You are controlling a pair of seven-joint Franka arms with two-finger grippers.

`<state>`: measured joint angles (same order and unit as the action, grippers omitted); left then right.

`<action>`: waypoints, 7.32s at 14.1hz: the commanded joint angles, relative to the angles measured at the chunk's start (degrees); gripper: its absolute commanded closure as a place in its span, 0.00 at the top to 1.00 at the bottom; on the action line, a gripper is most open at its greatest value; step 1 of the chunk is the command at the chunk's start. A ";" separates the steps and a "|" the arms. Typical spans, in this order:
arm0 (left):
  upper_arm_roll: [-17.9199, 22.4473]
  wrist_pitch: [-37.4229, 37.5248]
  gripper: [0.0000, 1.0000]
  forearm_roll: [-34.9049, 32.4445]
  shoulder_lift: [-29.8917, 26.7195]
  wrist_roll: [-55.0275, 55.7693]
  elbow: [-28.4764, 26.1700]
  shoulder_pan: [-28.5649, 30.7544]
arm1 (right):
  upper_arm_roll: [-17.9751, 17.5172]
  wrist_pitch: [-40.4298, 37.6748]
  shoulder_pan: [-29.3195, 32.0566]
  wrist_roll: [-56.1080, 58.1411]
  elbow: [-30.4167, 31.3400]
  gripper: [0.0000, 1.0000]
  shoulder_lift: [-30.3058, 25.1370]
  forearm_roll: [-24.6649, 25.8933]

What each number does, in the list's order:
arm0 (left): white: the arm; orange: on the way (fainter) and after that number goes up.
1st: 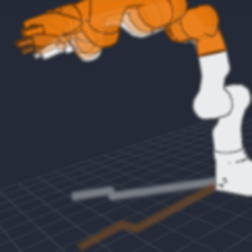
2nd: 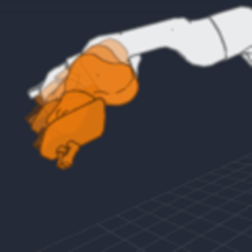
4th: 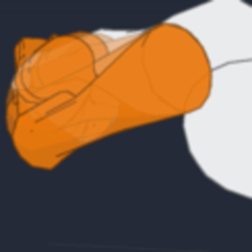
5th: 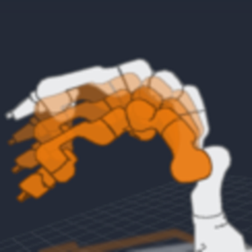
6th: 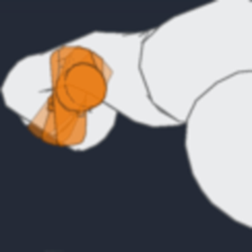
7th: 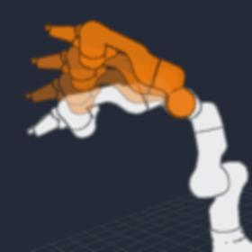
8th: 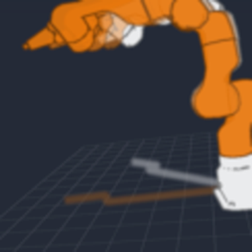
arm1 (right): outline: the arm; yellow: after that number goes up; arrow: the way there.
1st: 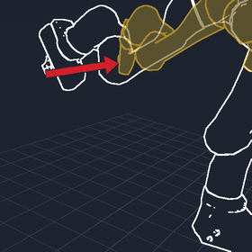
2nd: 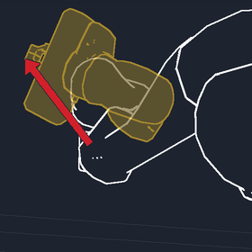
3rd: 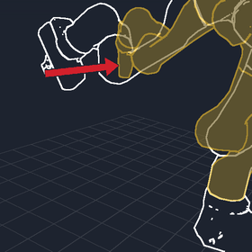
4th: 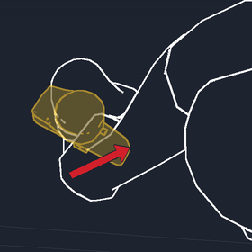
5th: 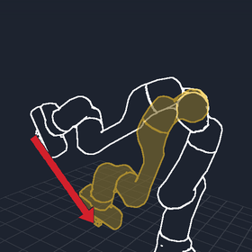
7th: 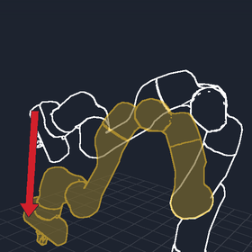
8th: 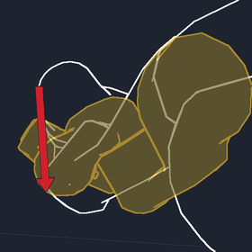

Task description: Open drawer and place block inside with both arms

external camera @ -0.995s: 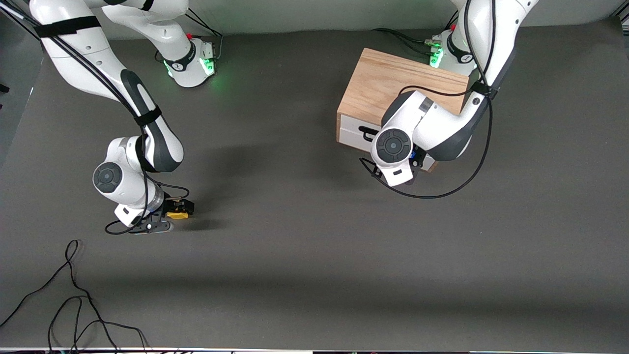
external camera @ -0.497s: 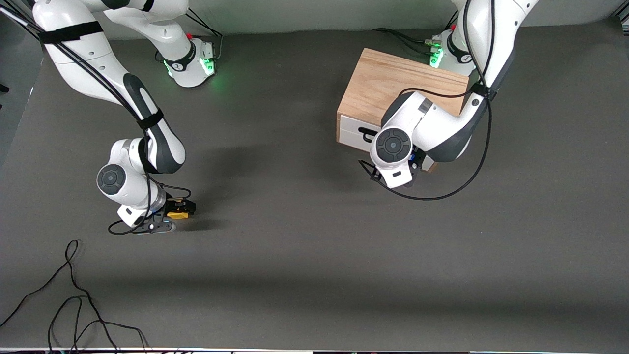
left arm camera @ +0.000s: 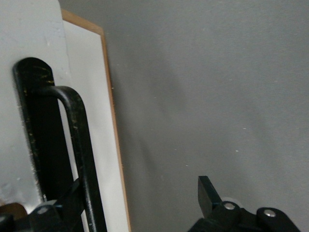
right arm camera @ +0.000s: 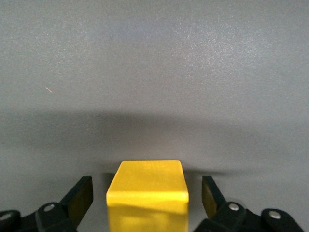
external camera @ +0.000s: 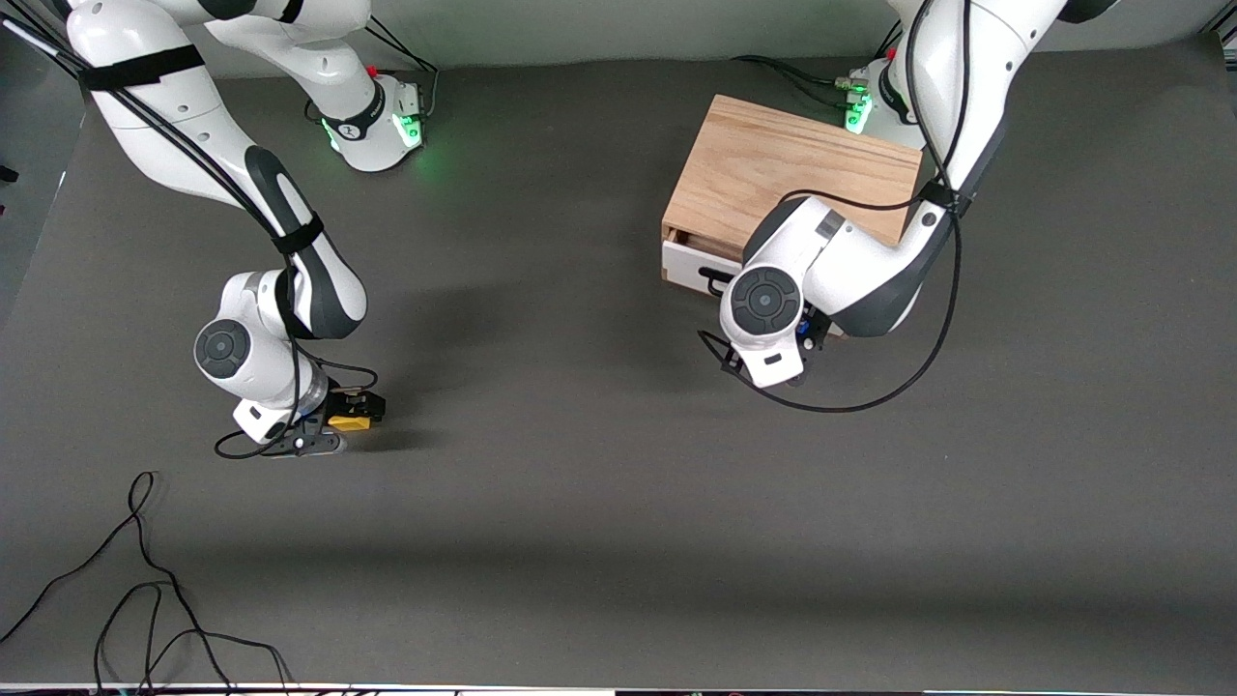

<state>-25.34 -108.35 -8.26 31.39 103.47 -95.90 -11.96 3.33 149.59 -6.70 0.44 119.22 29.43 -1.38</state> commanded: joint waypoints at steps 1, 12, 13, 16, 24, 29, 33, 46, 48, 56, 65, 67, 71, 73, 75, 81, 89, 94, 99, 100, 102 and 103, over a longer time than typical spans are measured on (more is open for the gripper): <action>0.65 -1.69 1.00 -3.86 6.65 0.86 8.78 -1.83 | 0.28 1.67 -0.15 0.00 0.22 0.94 0.46 0.77; 1.79 -9.67 1.00 -7.64 10.88 0.68 14.16 -2.36 | 0.28 1.67 -0.07 0.27 0.22 0.67 0.54 0.77; 2.05 -10.99 1.00 -7.64 10.88 0.77 14.25 -2.36 | 0.28 1.67 -0.07 0.27 0.22 0.59 0.63 0.77; 2.32 -12.67 1.00 -7.64 10.97 0.77 14.95 -2.45 | 0.28 1.58 -0.07 0.27 0.22 0.35 0.54 0.77; 2.40 -15.92 1.00 -8.88 12.73 0.77 17.76 -2.80 | 0.28 1.05 -0.16 -0.17 -0.22 0.14 0.54 0.68; 3.98 -16.98 1.00 -9.58 12.99 0.86 18.99 -3.68 | 0.19 0.79 -0.24 -0.26 -0.22 0.00 -0.33 0.68; 5.30 -18.56 1.00 -9.67 13.34 0.77 20.40 -4.91 | 0.19 -4.29 -0.24 -0.35 -1.53 0.00 -1.47 0.68; 5.22 4.62 1.00 -9.15 8.09 -13.51 33.23 -1.51 | -0.34 -48.40 -5.41 -8.59 -34.90 0.00 -4.73 -0.20; 5.04 8.92 1.00 -5.29 3.61 -23.17 31.92 2.19 | -0.43 -54.55 -7.44 -13.59 -41.75 0.00 -4.64 -4.12; 5.04 25.28 1.00 5.18 -11.08 -67.29 23.92 22.05 | -0.52 -58.28 -27.47 -42.59 -61.71 0.00 2.99 -8.46; 5.74 20.31 1.00 5.63 -26.45 -91.33 4.88 30.42 | -1.65 -37.30 -42.25 -60.61 -64.20 0.00 15.47 -8.55; 7.32 16.70 1.00 5.63 -29.97 -93.08 0.03 30.16 | -3.50 -32.28 -42.78 -66.15 -64.03 0.00 18.20 -8.46; 20.31 15.89 1.00 10.27 -30.69 -99.22 0.71 19.72 | -3.50 -29.71 -45.94 -67.58 -63.41 0.00 22.16 -8.02; 22.08 15.46 1.00 10.11 -31.13 -101.00 0.71 16.72 | -3.50 -29.45 -46.38 -68.45 -63.32 0.00 23.04 -8.11; 22.09 15.19 1.00 10.11 -31.30 -101.01 0.80 16.01 | -3.50 -29.45 -47.09 -68.99 -63.15 0.00 23.83 -8.02; 20.77 16.33 1.00 10.02 -31.74 -102.14 1.15 16.01 | -3.50 -27.86 -47.97 -71.10 -59.55 0.08 24.10 -7.93; 22.18 17.21 1.00 7.65 -31.83 -104.26 1.07 12.67 | -3.50 -27.86 -48.06 -71.10 -59.54 1.00 23.75 -4.94; 22.35 17.21 1.00 7.30 -31.92 -104.61 1.07 12.58 | -3.42 -30.92 -47.36 -70.57 -60.07 1.00 20.51 -5.30; 22.36 17.47 1.00 6.33 -31.83 -106.90 1.07 12.67 | -2.98 -40.14 -42.89 -69.78 -59.98 1.00 11.90 -5.47; 22.27 17.56 1.00 6.33 -31.92 -106.90 1.07 12.75 | -3.06 -43.13 -41.39 -68.56 -59.63 1.00 9.36 -5.39; 22.27 17.82 1.00 6.33 -31.92 -106.90 1.07 13.02 | -2.89 -49.72 -37.36 -64.53 -58.32 1.00 3.73 -5.47; 22.27 17.82 1.00 6.42 -31.92 -106.90 1.07 13.10 | -2.89 -52.45 -34.20 -61.98 -58.05 1.00 1.53 -5.56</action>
<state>-3.83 -90.87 -1.16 1.35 -2.39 -93.29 1.77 0.98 101.68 -45.71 -65.89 57.68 37.09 -7.42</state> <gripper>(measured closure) 0.000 0.000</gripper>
